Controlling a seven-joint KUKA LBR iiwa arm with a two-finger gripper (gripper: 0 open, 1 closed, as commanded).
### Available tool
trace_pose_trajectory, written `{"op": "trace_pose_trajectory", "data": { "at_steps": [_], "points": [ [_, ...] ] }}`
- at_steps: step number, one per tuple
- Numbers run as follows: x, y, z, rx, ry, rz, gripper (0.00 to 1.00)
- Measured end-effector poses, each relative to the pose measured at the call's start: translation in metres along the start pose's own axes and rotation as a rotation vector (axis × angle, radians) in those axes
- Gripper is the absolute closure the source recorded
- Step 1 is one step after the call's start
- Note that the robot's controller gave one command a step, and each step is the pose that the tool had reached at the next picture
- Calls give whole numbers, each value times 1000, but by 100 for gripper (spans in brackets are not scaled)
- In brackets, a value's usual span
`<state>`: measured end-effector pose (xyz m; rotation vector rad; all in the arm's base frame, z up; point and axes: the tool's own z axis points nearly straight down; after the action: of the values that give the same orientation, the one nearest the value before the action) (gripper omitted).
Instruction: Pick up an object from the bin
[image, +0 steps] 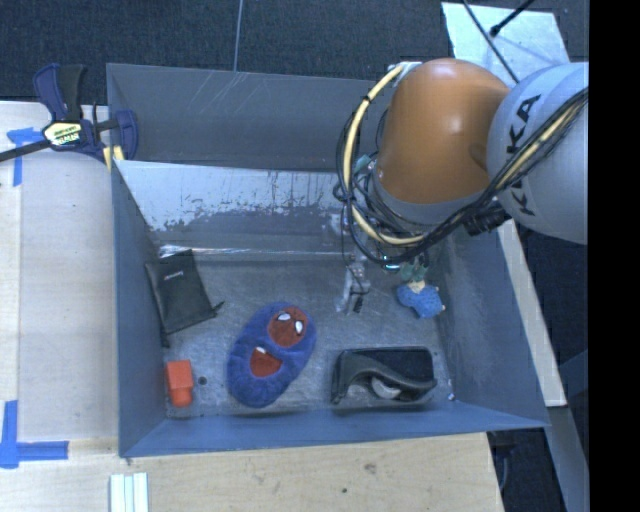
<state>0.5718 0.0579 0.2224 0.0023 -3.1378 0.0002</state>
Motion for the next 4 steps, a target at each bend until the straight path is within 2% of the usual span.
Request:
{"op": "trace_pose_trajectory", "data": {
  "at_steps": [1,2,3,4],
  "points": [
    [2,64,156,1,0,56,0],
    [63,109,122,-3,-4,239,0],
    [71,86,123,0,-2,299,0],
    [62,82,152,-3,-3,447,0]
  ]
}}
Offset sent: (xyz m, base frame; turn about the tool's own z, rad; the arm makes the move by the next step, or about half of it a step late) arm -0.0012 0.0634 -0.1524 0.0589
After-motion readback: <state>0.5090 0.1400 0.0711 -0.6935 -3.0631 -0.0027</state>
